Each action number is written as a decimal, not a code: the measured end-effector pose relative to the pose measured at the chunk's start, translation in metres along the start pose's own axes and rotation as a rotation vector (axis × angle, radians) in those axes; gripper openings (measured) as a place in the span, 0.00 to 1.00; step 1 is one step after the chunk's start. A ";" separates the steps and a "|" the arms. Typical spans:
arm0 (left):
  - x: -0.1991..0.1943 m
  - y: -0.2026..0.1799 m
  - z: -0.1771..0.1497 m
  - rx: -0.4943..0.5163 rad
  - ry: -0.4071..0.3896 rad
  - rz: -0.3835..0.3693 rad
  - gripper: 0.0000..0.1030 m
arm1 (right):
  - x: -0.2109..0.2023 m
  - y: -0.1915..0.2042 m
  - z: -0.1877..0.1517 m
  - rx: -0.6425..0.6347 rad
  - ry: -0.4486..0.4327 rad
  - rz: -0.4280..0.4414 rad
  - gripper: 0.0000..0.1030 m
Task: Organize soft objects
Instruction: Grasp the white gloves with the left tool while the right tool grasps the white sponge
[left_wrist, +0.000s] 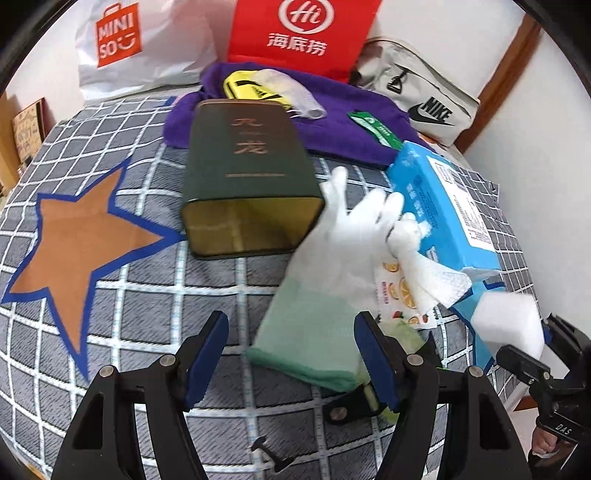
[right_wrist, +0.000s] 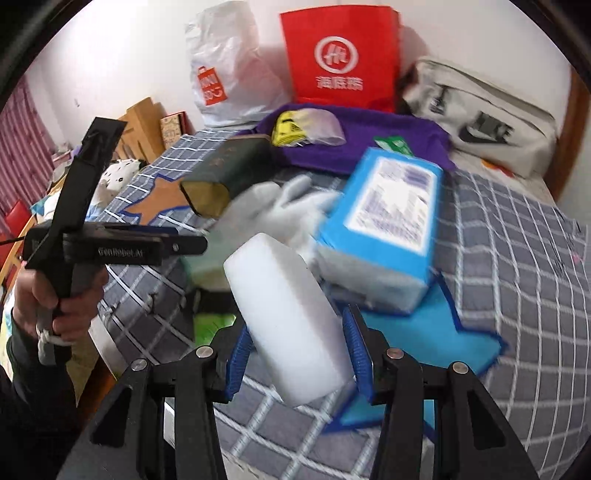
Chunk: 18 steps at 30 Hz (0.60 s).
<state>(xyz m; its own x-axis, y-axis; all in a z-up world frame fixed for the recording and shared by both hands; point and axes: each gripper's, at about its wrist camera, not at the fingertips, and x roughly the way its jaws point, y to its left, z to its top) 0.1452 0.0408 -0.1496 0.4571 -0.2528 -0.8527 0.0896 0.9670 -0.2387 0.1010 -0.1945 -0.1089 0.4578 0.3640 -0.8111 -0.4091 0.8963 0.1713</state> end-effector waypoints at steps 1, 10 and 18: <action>0.001 -0.003 0.000 0.009 -0.017 0.001 0.66 | 0.001 -0.005 -0.003 0.010 0.006 -0.005 0.46; 0.019 -0.020 0.013 0.090 -0.013 0.088 0.66 | 0.030 -0.041 -0.009 0.096 0.065 0.004 0.47; 0.036 -0.026 0.018 0.124 0.006 0.095 0.66 | 0.041 -0.053 -0.006 0.106 0.088 0.022 0.47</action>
<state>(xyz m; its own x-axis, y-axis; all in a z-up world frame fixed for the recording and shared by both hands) 0.1751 0.0069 -0.1657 0.4636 -0.1602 -0.8714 0.1552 0.9830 -0.0981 0.1370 -0.2288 -0.1545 0.3771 0.3642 -0.8516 -0.3304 0.9118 0.2436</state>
